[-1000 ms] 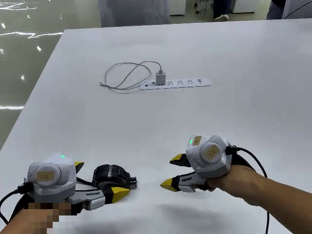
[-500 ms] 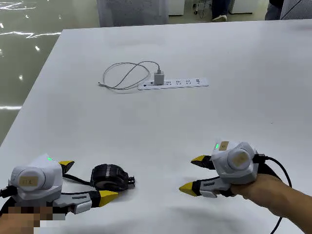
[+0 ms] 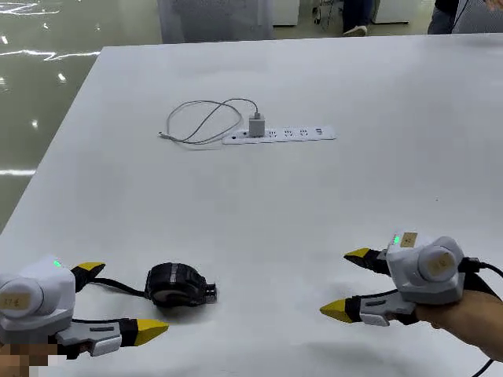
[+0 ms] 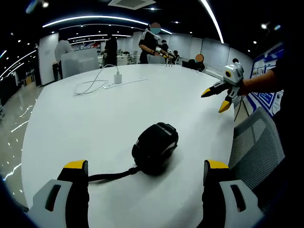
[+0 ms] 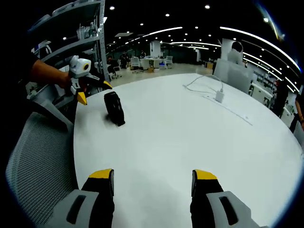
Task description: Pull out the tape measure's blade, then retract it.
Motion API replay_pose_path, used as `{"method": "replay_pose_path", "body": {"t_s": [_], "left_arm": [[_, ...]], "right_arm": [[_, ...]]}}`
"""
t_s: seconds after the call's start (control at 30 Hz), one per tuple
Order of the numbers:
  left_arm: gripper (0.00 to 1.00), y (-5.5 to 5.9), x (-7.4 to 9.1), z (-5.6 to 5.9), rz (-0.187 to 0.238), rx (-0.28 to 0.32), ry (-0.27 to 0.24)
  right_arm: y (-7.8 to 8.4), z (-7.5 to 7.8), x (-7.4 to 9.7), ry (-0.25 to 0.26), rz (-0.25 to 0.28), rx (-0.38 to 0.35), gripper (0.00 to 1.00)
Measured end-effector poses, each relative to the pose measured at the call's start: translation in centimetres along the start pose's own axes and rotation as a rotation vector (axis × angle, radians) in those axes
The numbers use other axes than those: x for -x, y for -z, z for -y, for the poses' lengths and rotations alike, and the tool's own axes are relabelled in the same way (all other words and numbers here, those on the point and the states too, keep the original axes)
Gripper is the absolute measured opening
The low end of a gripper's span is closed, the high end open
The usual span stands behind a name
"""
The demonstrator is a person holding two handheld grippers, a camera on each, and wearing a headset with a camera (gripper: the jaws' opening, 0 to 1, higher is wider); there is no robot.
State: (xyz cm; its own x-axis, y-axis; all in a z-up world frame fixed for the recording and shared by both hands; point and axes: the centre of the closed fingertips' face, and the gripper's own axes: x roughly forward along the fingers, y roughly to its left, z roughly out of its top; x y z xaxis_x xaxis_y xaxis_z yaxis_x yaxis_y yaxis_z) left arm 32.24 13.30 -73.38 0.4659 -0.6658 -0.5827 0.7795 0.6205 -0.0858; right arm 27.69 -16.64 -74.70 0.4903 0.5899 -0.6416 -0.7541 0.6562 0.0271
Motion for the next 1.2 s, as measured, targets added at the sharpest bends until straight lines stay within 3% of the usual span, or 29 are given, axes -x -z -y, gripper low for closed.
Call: {"method": "replay_pose_path", "body": {"t_s": [0.07, 0.13, 0.57, 0.73, 1.03, 1.2], "left_arm": [[0.99, 0.0, 0.2, 0.1, 0.013, -0.011, 0.002], [0.99, 0.7, 0.3, 0.0, -0.016, -0.035, -0.006], [0.99, 1.8, 1.4, -1.2, -0.044, -0.017, -0.018], [0.99, 1.5, 2.0, -0.8, -0.028, -0.017, 0.012], [0.99, 2.0, 2.4, -1.0, -0.046, -0.034, 0.001], [0.99, 2.2, 2.6, -1.0, -0.057, -0.045, 0.003]], "right_arm": [[0.6, 0.3, 0.6, 0.014, -0.011, 0.022, 0.66], [1.3, 0.5, 1.2, 0.017, -0.018, 0.035, 0.68], [3.9, 2.2, 4.1, 0.059, -0.043, 0.004, 0.78], [4.4, 2.4, 4.8, 0.058, -0.042, 0.008, 0.84], [5.4, 2.7, 5.6, 0.064, -0.037, -0.018, 0.99], [5.2, 2.5, 6.1, 0.064, -0.036, -0.025, 0.99]]}}
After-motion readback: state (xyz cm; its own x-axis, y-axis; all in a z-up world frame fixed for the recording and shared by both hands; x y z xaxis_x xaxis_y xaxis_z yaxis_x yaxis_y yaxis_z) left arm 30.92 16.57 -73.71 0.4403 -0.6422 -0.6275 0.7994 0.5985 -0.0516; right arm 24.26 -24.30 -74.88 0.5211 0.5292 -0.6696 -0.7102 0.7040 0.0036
